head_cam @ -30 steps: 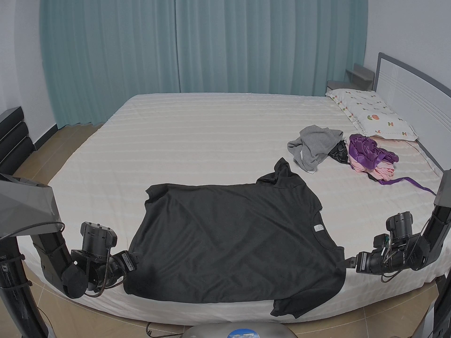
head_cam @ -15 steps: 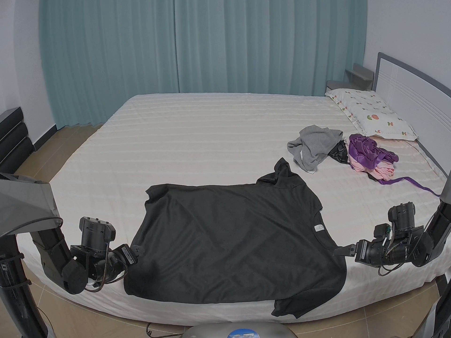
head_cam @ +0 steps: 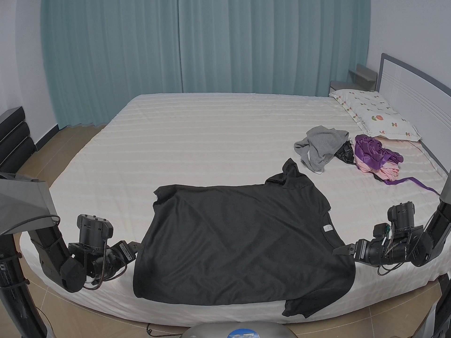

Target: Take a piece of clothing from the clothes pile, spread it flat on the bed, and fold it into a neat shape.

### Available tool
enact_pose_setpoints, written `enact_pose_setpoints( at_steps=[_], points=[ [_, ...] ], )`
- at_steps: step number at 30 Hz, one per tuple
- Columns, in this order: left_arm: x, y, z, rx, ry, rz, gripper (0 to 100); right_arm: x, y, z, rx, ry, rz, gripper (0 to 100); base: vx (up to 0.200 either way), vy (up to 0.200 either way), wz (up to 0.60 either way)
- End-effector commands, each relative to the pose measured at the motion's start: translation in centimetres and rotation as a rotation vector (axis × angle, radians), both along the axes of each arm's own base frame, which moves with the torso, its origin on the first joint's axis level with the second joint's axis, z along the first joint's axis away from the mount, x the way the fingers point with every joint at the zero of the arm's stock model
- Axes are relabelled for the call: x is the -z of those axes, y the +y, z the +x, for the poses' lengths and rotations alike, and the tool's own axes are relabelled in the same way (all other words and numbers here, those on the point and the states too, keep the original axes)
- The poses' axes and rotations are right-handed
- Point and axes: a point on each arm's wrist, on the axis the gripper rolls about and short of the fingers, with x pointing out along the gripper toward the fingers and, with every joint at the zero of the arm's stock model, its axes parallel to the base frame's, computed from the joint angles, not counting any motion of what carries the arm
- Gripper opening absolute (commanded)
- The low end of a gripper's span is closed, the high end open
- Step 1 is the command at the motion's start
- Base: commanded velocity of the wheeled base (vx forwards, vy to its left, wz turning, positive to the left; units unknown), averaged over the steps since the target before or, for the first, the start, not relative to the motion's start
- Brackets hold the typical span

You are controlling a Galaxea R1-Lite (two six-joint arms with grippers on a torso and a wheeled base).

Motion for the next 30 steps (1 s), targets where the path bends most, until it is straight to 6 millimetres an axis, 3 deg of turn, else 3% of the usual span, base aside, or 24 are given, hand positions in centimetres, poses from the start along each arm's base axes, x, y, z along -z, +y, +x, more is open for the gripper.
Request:
enact_pose_setpoints(
  at_steps=[1, 11, 20, 27, 30],
  points=[
    [-0.4, -0.1, 0.7, -0.039, -0.031, -0.040, 100, -0.1, 0.1, 0.3, 0.001, -0.008, 0.001, 100, 0.200, 0.000, 0.00],
    [-0.2, -0.3, 0.8, -0.041, -0.024, -0.054, 100, 0.0, 0.1, 0.3, -0.002, -0.006, 0.005, 100, 0.200, 0.000, 0.00],
    [-0.2, -0.3, 1.2, -0.037, -0.031, -0.075, 100, 0.0, 0.1, 0.6, 0.007, -0.002, 0.028, 100, 0.000, 0.000, 0.00],
    [-0.4, -0.8, 4.0, -0.064, -0.087, -0.132, 100, -0.4, 0.1, 1.3, 0.057, -0.004, 0.070, 100, 0.000, 0.000, 0.00],
    [0.1, -1.0, 6.3, -0.066, -0.117, -0.135, 100, -0.4, 0.1, 1.3, 0.058, -0.002, 0.072, 100, 0.000, 0.000, 0.00]
  ],
)
